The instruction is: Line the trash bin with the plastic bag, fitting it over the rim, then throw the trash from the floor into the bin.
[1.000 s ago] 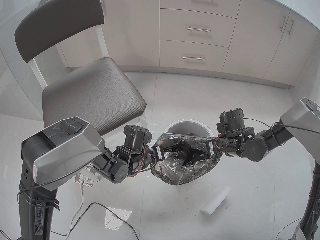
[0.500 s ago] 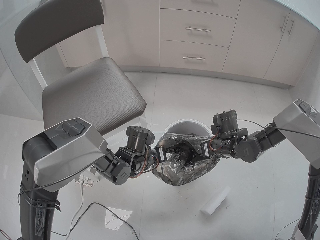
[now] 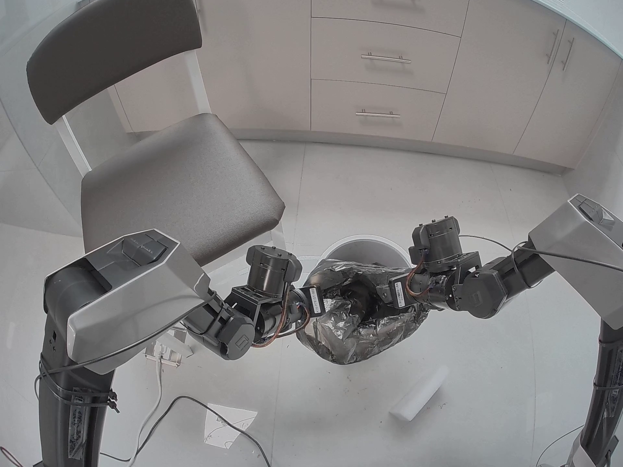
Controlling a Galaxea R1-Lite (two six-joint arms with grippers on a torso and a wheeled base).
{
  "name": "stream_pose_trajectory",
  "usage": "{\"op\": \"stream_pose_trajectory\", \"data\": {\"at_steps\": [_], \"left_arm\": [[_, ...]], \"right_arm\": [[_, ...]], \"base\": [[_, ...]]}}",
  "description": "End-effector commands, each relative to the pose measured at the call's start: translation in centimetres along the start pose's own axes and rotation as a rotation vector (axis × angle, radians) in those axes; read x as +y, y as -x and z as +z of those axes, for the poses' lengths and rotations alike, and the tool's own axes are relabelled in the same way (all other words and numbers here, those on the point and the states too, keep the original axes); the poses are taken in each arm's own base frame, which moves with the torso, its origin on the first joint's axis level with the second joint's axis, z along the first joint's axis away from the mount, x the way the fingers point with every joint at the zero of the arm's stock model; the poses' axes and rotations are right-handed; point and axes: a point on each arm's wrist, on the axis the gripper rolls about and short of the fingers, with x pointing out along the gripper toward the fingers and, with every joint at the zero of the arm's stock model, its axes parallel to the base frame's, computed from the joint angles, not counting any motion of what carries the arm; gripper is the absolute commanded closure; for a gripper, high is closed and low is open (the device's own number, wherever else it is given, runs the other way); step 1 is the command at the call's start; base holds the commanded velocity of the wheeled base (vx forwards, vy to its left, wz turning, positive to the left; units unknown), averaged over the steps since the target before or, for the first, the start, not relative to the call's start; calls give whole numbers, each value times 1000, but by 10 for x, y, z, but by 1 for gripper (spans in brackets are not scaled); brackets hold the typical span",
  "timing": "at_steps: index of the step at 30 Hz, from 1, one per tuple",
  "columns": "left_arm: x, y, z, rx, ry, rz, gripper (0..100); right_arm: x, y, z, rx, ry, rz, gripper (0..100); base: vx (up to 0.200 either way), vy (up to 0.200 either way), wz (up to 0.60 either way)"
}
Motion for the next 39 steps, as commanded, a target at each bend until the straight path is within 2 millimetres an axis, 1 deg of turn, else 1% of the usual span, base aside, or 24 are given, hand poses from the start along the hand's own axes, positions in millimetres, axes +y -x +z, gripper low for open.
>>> {"op": "stream_pose_trajectory", "data": {"at_steps": [1,4,9,14,17,19,22,23,24,26,27,31,35,39], "left_arm": [[1,-1,0,1,1,2,100],[0,-1,-1,1,0,0,100],[-1,-1,-3,4,-2,-1,100],[-1,0,-2,5,-2,-2,100],[-3,1,-3,6,-2,-4,100],[-3,0,-2,5,-1,-5,100],[-3,0,-1,9,3,-4,100],[-3,0,-1,9,3,-4,100],[-2,0,2,4,5,-7,100],[-2,0,2,5,5,-6,100],[0,-2,6,6,9,-4,100],[1,-4,9,22,10,11,100],[2,-5,10,22,9,10,100],[4,-10,11,15,11,10,100]], "right_arm": [[1,-3,-3,8,2,-1,0],[3,-3,-4,11,4,2,0],[3,-3,-4,11,5,4,0],[7,-2,-8,23,17,10,0],[7,-11,-12,34,17,5,0],[4,-18,-10,27,8,-5,0],[-7,-30,-8,20,-16,-29,0],[-7,-31,-8,20,-17,-30,0],[-13,-37,-5,10,-34,-42,0],[-14,-38,-5,11,-36,-44,0],[-19,-43,-1,-4,-59,-56,0],[-20,-48,2,-16,-67,-58,0],[-17,-48,3,-24,-65,-51,0],[-15,-51,5,-63,-70,-49,0]], "base": [[200,0,0],[200,0,0],[0,0,0],[0,0,0],[0,0,0],[0,0,0],[0,0,0],[0,0,0],[0,0,0],[0,0,0],[0,0,0],[0,0,0],[0,0,0],[0,0,0]]}}
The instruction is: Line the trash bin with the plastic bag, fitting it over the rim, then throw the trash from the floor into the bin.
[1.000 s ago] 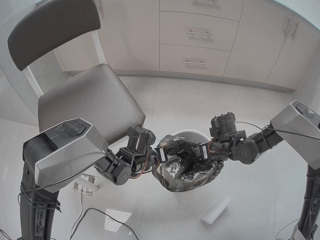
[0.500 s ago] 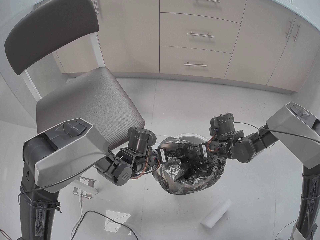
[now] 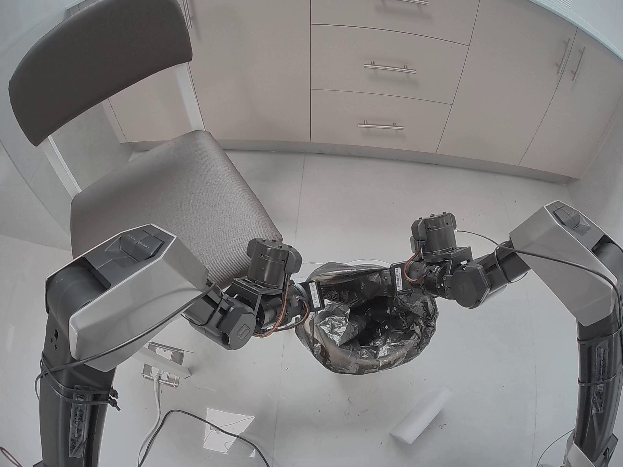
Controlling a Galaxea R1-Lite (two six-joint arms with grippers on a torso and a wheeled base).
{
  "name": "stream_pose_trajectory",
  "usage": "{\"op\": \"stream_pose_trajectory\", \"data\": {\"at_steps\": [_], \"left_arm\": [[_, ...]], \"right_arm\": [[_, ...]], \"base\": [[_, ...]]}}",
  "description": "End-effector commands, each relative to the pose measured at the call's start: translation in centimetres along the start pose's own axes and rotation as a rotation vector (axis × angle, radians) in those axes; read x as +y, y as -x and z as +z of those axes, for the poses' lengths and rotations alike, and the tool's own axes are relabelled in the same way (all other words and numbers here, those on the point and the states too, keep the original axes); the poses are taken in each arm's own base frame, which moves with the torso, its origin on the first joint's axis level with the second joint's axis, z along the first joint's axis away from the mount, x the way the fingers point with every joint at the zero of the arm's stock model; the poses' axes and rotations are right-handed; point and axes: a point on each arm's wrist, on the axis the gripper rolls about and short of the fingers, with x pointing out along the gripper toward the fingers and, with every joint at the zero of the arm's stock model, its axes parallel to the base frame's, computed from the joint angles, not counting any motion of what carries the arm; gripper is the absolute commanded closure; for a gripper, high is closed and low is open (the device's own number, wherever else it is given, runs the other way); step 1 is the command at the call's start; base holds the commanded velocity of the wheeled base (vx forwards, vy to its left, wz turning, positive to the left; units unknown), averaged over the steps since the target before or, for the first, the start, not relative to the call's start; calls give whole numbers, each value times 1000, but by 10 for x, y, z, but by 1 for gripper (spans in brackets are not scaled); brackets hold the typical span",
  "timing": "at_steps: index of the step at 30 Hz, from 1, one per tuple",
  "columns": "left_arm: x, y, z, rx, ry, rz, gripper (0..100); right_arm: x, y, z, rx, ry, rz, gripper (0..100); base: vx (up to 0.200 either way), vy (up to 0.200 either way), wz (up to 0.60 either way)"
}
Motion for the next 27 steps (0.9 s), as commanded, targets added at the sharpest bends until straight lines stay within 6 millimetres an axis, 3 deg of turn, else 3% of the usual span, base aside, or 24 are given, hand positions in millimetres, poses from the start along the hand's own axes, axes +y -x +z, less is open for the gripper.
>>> {"op": "stream_pose_trajectory", "data": {"at_steps": [1,24,27], "left_arm": [[3,-6,5,-18,6,0,100],[-12,-3,-8,-33,-21,-25,100],[-18,-1,-10,-30,-37,-36,100]], "right_arm": [[3,-6,-4,-11,0,2,0],[0,-3,0,-26,-10,-21,0],[-2,-1,1,-28,-27,-42,0]], "base": [[0,0,0],[0,0,0],[0,-200,0]]}}
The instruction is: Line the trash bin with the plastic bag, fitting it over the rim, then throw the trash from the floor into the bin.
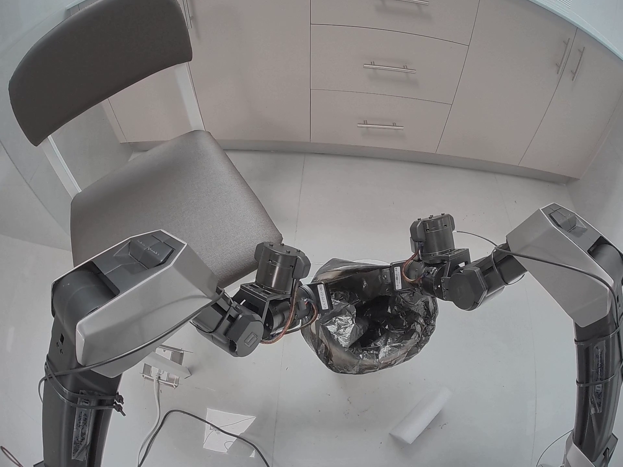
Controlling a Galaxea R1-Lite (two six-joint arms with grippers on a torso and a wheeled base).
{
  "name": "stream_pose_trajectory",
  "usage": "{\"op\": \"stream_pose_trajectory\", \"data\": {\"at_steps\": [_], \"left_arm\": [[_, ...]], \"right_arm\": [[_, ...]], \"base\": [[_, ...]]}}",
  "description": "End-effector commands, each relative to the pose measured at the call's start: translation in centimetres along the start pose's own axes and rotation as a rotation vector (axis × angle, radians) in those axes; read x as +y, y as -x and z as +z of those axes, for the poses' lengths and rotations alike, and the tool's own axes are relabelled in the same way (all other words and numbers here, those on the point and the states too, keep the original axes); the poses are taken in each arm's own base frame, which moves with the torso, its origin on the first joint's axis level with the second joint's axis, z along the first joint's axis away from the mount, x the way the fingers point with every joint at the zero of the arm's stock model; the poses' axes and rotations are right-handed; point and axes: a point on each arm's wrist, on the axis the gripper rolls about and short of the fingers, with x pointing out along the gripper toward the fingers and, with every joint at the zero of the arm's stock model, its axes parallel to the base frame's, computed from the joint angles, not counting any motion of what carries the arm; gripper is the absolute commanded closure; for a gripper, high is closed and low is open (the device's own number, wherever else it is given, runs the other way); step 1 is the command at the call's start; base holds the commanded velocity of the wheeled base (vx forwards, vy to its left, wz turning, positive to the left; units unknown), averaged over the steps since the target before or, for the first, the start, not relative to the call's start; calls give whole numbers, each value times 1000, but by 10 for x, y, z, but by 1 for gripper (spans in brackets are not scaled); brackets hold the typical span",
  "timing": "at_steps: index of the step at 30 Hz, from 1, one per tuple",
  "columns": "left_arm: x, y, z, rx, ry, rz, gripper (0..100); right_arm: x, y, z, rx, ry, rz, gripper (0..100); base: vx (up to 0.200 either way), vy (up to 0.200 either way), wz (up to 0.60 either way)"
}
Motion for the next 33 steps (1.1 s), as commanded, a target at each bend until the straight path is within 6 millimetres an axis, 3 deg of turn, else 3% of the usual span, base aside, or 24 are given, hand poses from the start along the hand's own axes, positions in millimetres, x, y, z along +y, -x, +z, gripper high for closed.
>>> {"op": "stream_pose_trajectory", "data": {"at_steps": [1,11,20,33], "left_arm": [[-9,2,-3,5,-19,-19,100],[-46,12,-14,-37,-64,-11,100],[-38,9,-5,-72,-104,1,100],[-36,7,-8,-87,-100,-6,100]], "right_arm": [[-3,4,3,-4,-21,-13,0],[-2,7,4,-6,-28,-10,0],[0,8,3,-5,-27,-6,0],[0,8,3,-4,-26,-6,0]], "base": [[0,-200,0],[0,-160,0],[0,0,0],[0,0,0]]}}
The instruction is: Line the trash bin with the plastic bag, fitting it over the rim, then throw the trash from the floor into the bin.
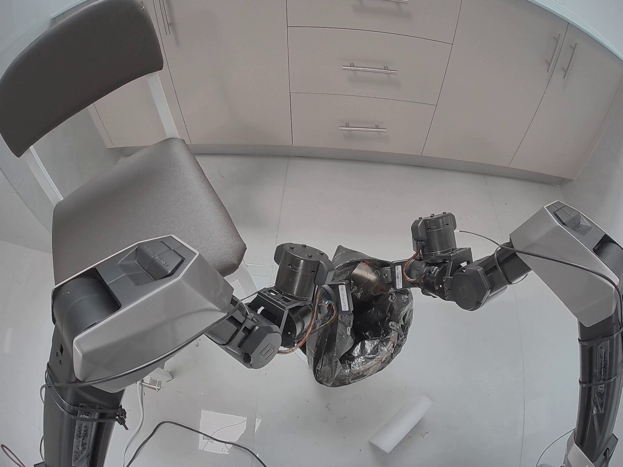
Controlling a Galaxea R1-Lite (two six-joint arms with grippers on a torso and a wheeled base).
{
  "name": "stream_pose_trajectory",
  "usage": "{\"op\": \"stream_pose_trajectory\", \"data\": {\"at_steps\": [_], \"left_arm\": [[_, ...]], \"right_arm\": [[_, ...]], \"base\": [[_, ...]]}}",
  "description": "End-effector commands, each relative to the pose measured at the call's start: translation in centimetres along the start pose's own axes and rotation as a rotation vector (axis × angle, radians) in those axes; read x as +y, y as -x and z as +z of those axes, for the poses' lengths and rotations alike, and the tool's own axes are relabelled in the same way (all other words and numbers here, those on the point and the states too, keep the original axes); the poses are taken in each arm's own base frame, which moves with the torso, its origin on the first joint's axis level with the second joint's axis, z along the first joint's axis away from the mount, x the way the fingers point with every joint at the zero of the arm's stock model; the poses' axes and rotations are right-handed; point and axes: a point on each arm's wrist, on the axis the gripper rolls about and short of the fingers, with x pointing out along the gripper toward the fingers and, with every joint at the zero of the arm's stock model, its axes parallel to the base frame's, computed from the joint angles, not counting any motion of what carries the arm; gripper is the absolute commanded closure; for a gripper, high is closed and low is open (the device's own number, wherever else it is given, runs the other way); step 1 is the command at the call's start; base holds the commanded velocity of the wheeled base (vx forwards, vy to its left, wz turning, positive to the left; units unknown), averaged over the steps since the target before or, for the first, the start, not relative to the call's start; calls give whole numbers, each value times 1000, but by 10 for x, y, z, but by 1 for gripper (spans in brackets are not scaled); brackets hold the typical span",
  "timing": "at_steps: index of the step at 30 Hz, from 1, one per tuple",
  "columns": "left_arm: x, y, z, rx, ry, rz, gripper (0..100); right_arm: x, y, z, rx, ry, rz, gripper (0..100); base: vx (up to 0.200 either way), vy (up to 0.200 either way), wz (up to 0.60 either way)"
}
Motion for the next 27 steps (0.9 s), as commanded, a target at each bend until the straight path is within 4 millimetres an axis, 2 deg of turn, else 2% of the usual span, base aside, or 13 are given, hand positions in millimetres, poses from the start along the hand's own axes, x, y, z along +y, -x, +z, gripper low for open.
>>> {"op": "stream_pose_trajectory", "data": {"at_steps": [1,6,13,24,27], "left_arm": [[1,-1,-1,3,1,3,100],[2,-2,-3,2,-1,4,100],[4,-4,-5,7,-8,38,100],[30,-7,-1,105,-40,147,100],[46,-14,4,110,-32,209,100]], "right_arm": [[0,0,0,0,0,0,0],[1,-1,-2,5,3,3,0],[5,0,-3,7,8,10,0],[11,-5,-8,18,18,54,0],[10,-12,-7,14,12,60,0]], "base": [[200,0,0],[200,0,0],[0,0,0],[0,0,0],[0,0,0]]}}
